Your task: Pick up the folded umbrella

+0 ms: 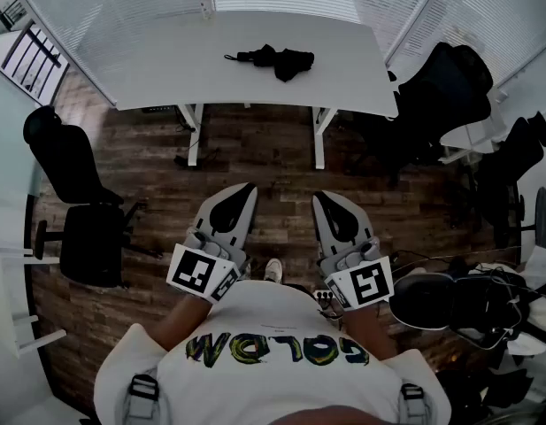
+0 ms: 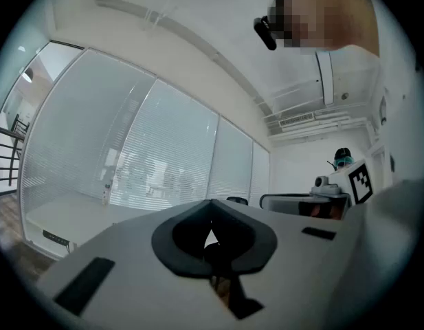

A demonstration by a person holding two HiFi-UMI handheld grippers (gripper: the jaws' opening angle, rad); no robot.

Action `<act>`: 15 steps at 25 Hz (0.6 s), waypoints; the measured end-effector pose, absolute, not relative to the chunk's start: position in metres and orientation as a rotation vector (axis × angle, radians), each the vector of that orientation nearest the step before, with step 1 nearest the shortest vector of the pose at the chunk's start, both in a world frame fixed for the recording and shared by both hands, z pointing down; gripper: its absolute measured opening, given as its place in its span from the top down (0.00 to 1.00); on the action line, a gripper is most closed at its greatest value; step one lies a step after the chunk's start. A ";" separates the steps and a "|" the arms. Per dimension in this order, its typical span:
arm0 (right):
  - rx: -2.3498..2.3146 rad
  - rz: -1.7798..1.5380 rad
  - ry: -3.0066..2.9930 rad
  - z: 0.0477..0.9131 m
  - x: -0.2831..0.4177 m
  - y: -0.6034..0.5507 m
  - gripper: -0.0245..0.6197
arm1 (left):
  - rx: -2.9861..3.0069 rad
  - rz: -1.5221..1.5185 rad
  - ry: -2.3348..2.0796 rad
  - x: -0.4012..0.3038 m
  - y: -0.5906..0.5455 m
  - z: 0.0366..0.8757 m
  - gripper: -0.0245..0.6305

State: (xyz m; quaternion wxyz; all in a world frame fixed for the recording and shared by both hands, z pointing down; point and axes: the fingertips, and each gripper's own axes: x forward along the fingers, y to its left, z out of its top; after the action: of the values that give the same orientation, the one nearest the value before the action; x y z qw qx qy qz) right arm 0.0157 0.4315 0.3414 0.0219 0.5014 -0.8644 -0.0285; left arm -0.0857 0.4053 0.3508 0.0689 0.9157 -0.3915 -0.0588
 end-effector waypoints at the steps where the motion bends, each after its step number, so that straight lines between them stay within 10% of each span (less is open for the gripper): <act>1: 1.554 -0.092 -2.678 0.340 0.022 0.431 0.95 | 2.759 -0.179 -1.179 -0.080 0.404 0.349 0.95; 15: 1.509 -0.133 -2.716 0.338 0.073 0.436 0.95 | 2.734 -0.177 -1.210 -0.022 0.411 0.352 0.95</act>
State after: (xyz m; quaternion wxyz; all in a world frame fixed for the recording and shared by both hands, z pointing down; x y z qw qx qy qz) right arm 0.0731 0.4361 0.3381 0.0158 0.4852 -0.8732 -0.0427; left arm -0.0224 0.4112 0.3523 0.0731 0.9104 -0.4030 -0.0589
